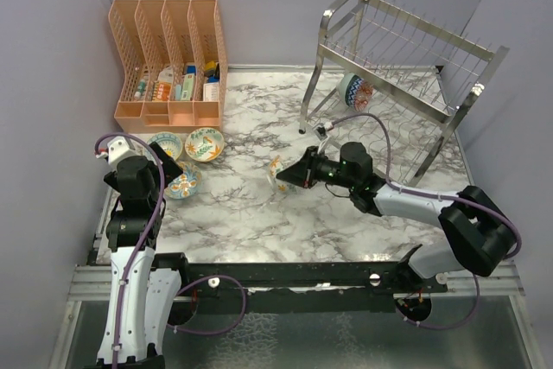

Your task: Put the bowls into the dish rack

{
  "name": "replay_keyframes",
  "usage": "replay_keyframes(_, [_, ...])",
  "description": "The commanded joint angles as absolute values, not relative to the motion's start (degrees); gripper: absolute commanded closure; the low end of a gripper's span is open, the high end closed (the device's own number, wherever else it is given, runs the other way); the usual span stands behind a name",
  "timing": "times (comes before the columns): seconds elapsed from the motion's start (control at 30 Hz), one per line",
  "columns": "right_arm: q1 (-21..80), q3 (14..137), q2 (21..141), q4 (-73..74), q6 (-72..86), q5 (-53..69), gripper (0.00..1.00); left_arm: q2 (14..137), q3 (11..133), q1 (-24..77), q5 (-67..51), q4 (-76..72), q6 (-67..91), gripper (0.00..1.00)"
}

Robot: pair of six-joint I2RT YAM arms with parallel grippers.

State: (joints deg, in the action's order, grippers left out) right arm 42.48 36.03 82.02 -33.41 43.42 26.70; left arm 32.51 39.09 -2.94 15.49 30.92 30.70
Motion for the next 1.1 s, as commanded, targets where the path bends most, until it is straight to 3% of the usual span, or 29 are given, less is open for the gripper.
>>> replay_keyframes(0.0, [37.9, 33.2, 79.4, -46.4, 52.1, 30.1, 0.99, 31.9, 39.1, -3.3, 14.1, 29.3, 30.0, 0.01])
replay_keyframes(0.33, [26.1, 33.7, 85.5, -63.6, 64.6, 39.4, 0.99, 32.2, 39.1, -3.3, 14.3, 29.4, 30.1, 0.01])
replay_keyframes(0.6, [20.6, 32.7, 90.7, -75.7, 73.5, 40.2, 0.99, 32.2, 39.1, -3.3, 14.5, 29.5, 30.2, 0.01])
replay_keyframes(1.07, [12.4, 34.5, 93.0, -78.1, 76.5, 34.1, 0.99, 32.2, 39.1, -3.3, 14.4, 29.5, 30.1, 0.01])
